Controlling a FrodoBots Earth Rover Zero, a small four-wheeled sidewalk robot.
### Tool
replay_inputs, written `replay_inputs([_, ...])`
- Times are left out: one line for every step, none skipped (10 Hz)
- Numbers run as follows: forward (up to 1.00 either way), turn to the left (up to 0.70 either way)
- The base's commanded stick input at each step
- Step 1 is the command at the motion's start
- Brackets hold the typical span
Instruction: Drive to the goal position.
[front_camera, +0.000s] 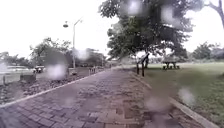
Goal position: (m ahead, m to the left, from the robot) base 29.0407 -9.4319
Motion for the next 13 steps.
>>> replay_inputs([0.70, 0.00])
replay_inputs([0.70, 0.00])
replay_inputs([0.70, 0.00])
replay_inputs([0.70, 0.00])
replay_inputs([0.70, 0.00])
replay_inputs([0.70, 0.00])
replay_inputs([0.70, 0.00])
replay_inputs([0.70, 0.00])
replay_inputs([0.70, 0.00])
replay_inputs([0.70, 0.00])
replay_inputs([0.70, 0.00])
replay_inputs([0.70, 0.00])
replay_inputs([0.70, 0.00])
